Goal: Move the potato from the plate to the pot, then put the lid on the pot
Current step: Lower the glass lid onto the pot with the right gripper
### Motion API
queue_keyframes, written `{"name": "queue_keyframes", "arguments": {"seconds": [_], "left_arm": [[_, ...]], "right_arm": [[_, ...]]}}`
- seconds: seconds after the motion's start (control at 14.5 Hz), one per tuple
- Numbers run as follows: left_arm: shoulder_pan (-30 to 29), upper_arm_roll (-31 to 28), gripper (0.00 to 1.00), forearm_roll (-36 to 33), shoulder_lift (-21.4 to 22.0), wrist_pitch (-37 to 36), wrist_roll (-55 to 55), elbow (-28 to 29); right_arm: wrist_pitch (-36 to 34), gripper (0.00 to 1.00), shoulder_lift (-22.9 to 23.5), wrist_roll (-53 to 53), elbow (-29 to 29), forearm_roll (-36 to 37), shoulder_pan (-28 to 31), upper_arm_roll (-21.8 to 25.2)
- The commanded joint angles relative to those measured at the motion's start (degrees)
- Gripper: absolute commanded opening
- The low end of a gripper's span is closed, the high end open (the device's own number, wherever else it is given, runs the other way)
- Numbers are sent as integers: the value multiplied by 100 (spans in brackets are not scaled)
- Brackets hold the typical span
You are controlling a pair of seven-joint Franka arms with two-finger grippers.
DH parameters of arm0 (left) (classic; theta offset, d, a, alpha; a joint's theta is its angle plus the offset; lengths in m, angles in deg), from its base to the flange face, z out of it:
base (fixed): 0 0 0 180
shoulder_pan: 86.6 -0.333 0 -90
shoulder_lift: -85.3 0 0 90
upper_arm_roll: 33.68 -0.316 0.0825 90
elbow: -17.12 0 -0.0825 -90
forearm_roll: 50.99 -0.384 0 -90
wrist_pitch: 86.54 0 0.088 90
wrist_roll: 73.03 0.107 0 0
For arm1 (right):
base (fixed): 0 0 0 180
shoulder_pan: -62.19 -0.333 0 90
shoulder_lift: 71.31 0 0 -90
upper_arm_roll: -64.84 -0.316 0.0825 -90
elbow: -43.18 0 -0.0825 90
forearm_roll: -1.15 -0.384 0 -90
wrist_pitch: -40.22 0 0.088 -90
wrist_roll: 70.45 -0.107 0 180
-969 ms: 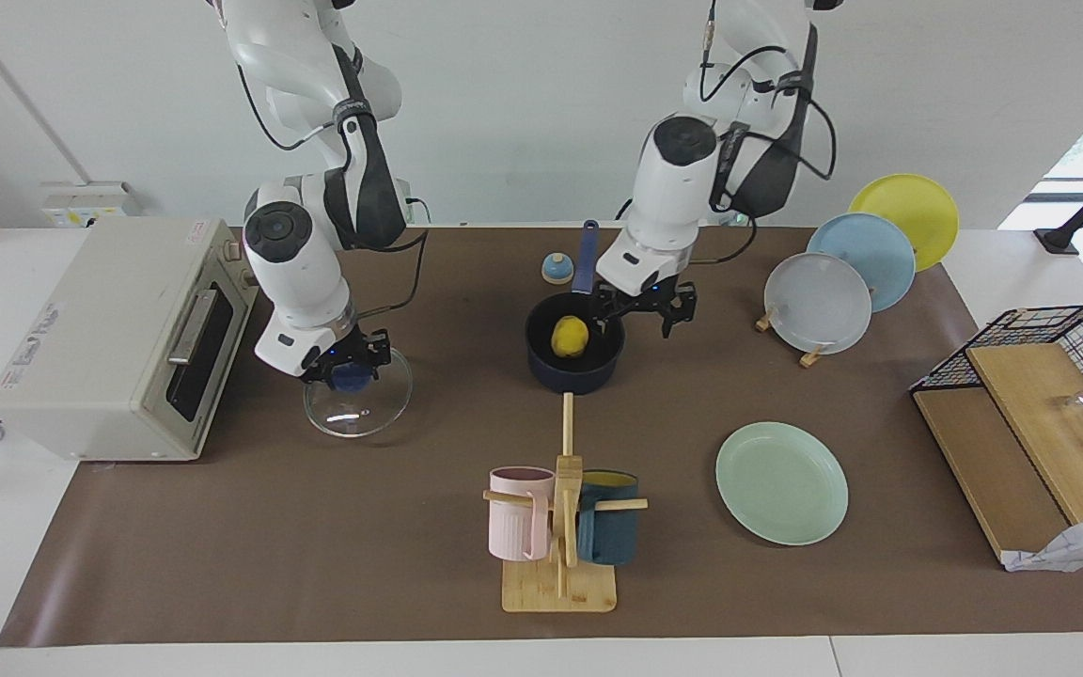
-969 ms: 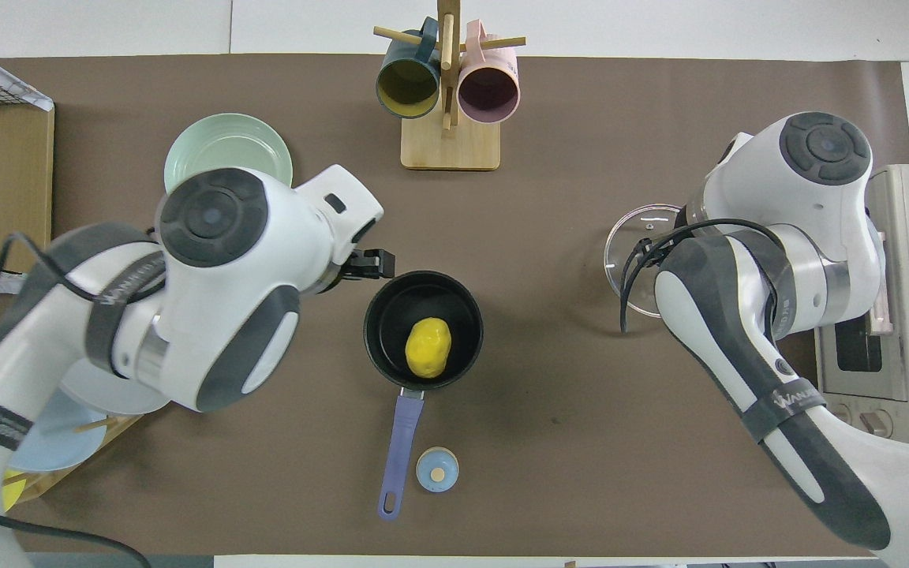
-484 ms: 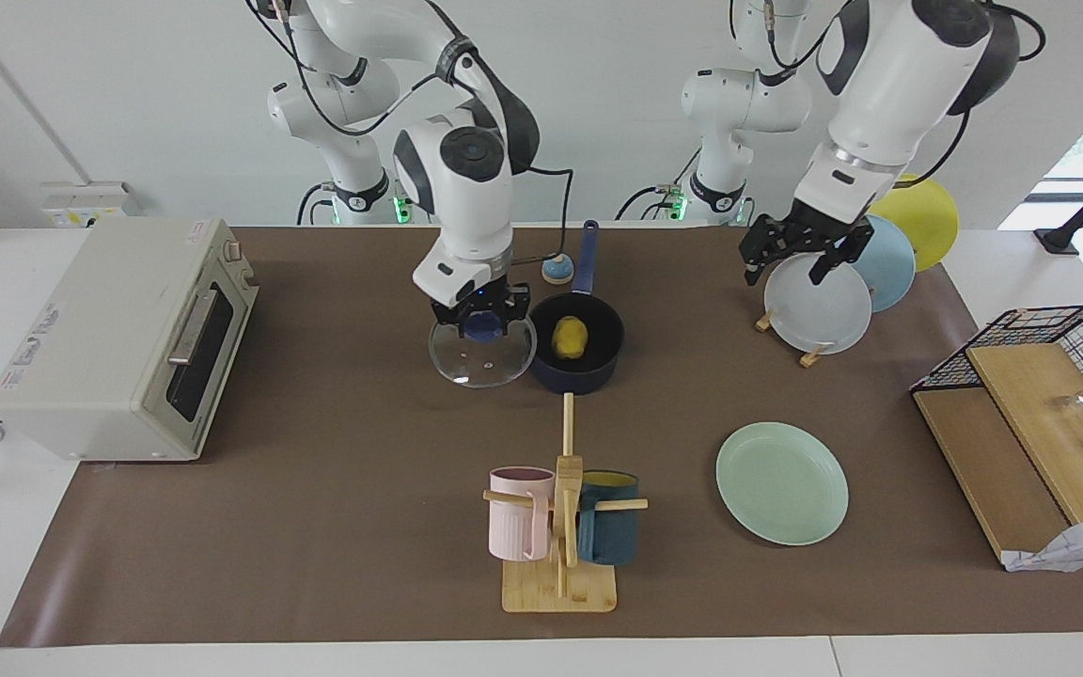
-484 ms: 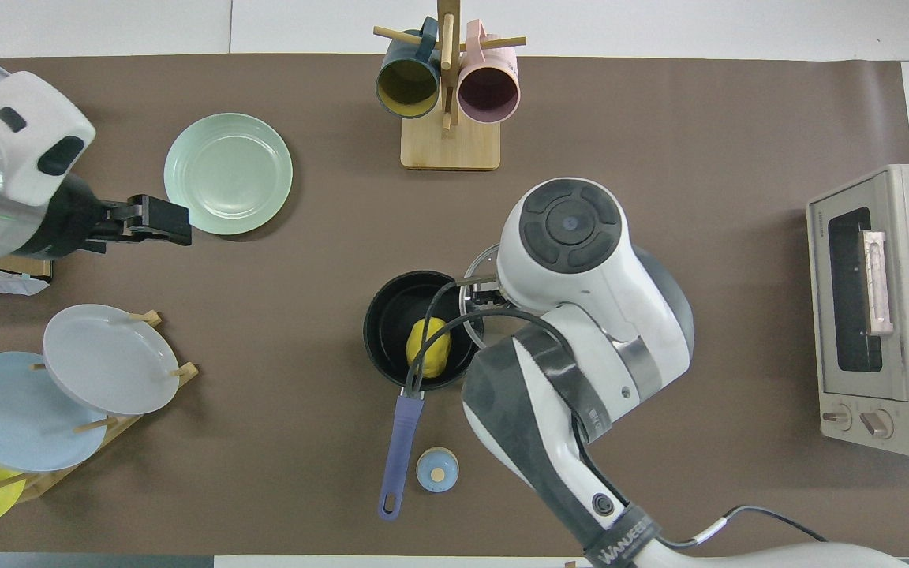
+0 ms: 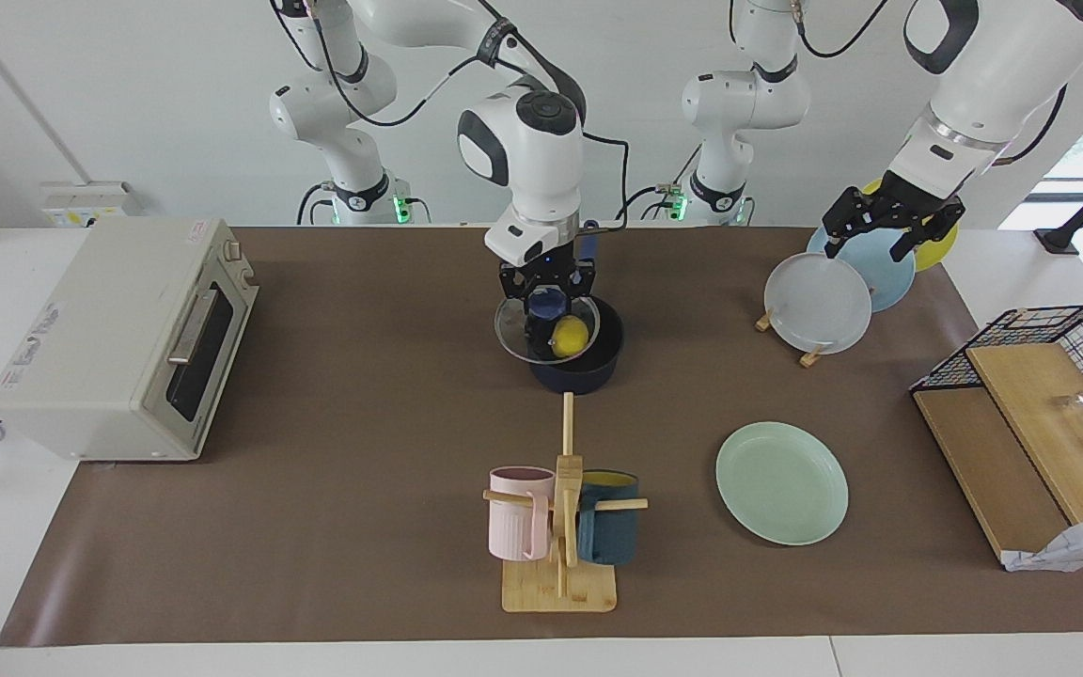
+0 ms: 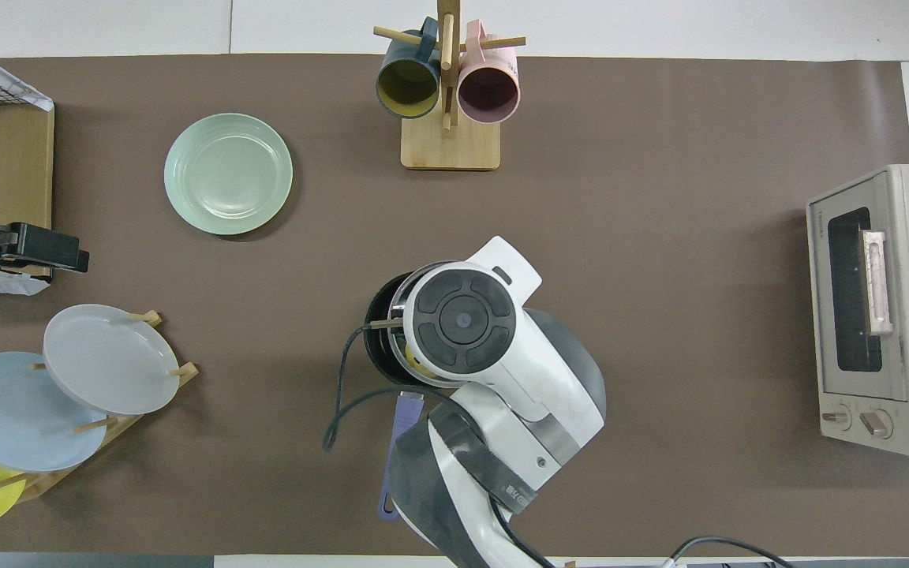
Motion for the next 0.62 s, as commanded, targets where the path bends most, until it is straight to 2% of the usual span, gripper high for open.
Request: {"name": "queue_keyframes", "arguments": {"seconds": [0.0, 0.55], "left_arm": [[-3, 38, 100, -158, 52, -129, 51, 10], [67, -103, 100, -290, -71, -164, 50, -332]], "right_arm": [[289, 0, 61, -111, -65, -30, -94, 28], [473, 0, 255, -137, -56, 5, -251, 19]]}}
